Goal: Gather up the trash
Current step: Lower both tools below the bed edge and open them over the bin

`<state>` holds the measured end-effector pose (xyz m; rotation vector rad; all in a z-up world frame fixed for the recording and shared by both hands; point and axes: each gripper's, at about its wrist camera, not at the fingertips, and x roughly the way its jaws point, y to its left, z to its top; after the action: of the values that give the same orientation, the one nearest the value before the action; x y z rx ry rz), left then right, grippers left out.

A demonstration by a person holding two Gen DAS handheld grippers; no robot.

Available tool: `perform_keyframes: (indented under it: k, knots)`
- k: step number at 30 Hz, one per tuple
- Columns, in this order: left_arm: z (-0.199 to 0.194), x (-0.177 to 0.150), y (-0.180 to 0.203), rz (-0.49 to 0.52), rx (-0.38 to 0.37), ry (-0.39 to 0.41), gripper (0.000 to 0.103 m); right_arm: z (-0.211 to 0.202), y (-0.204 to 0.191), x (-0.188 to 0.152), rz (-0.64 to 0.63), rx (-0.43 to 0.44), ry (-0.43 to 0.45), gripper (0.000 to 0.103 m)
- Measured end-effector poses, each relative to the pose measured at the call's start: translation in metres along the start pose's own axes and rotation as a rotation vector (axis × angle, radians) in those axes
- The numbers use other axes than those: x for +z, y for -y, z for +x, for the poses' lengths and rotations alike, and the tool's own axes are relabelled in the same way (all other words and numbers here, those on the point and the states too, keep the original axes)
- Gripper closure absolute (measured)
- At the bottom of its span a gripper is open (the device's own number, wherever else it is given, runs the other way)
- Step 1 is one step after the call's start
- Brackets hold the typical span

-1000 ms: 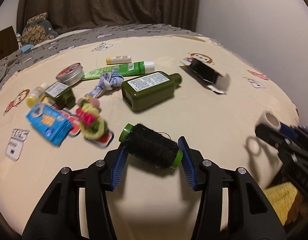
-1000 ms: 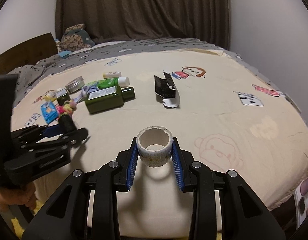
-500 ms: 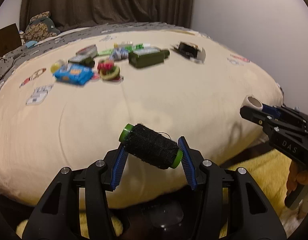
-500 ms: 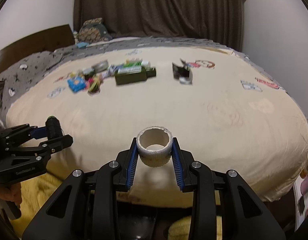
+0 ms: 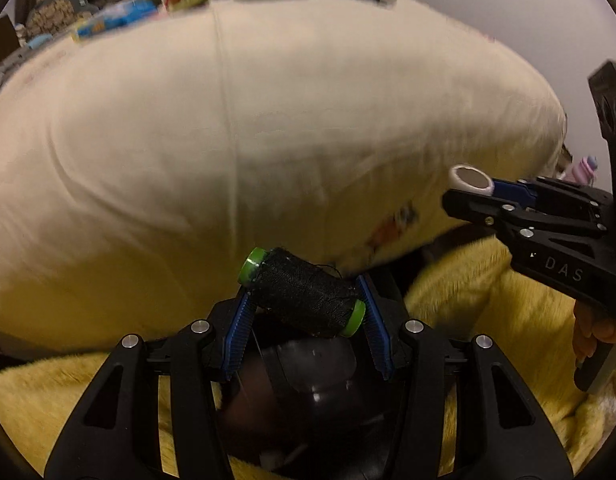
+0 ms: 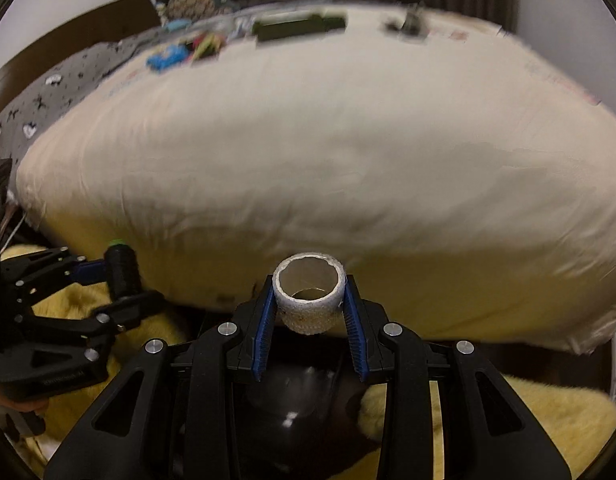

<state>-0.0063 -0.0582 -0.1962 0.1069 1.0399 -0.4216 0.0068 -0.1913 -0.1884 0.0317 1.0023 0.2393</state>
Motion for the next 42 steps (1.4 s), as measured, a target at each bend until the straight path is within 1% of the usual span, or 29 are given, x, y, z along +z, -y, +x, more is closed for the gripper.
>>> perform_keyframes:
  k: [5,7,9,10,15,16,17,18,19,20,22,25,32,34,36,39,42]
  knots:
    - [0.030,-0.018,-0.002,-0.017,-0.038,-0.106,0.055,0.035,-0.007,-0.018,0.027,0.057,-0.143,0.070]
    - [0.042,-0.024,-0.004,-0.027,-0.051,-0.151,0.055,0.045,-0.008,-0.022,0.032,0.057,-0.185,0.069]
    - [0.049,-0.027,-0.005,-0.034,-0.057,-0.176,0.055,0.054,-0.008,-0.026,0.038,0.056,-0.220,0.069]
    - [0.054,-0.028,-0.006,-0.040,-0.058,-0.197,0.055,0.056,-0.008,-0.028,0.042,0.057,-0.229,0.069]
    - [0.064,-0.036,-0.011,-0.058,-0.080,-0.235,0.055,0.063,-0.011,-0.028,0.047,0.051,-0.257,0.068]
    - [0.066,-0.039,-0.011,-0.058,-0.080,-0.246,0.052,0.066,-0.010,-0.026,0.047,0.046,-0.262,0.068]
    - [0.068,-0.040,-0.010,-0.055,-0.076,-0.254,0.048,0.068,-0.008,-0.024,0.046,0.044,-0.266,0.066]
    - [0.069,-0.043,-0.011,-0.051,-0.074,-0.252,0.043,0.068,-0.008,-0.024,0.049,0.039,-0.269,0.063]
    - [0.068,-0.043,-0.010,-0.045,-0.071,-0.247,0.040,0.068,-0.006,-0.024,0.052,0.036,-0.268,0.054]
    - [0.068,-0.044,-0.009,-0.040,-0.068,-0.244,0.039,0.068,-0.005,-0.024,0.055,0.034,-0.265,0.049]
    - [0.065,-0.043,-0.009,-0.033,-0.051,-0.236,0.034,0.065,-0.003,-0.023,0.063,0.024,-0.256,0.048]
    - [0.062,-0.042,-0.010,-0.025,-0.023,-0.222,0.030,0.059,-0.001,-0.020,0.069,0.001,-0.234,0.044]
    - [0.043,-0.032,-0.014,-0.003,0.041,-0.162,0.027,0.046,0.006,-0.011,0.063,-0.012,-0.187,0.041]
    - [0.035,-0.028,-0.015,0.004,0.061,-0.136,0.027,0.037,0.005,-0.004,0.060,-0.018,-0.159,0.041]
    - [0.024,-0.022,-0.020,0.007,0.073,-0.106,0.027,0.020,0.005,0.007,0.048,-0.029,-0.104,0.041]
    - [0.002,-0.008,-0.025,0.004,0.098,-0.039,0.026,-0.003,0.008,0.019,0.030,-0.050,-0.020,0.041]
    - [-0.022,0.009,-0.036,-0.017,0.124,0.045,0.027,-0.026,0.010,0.040,0.020,-0.063,0.060,0.041]
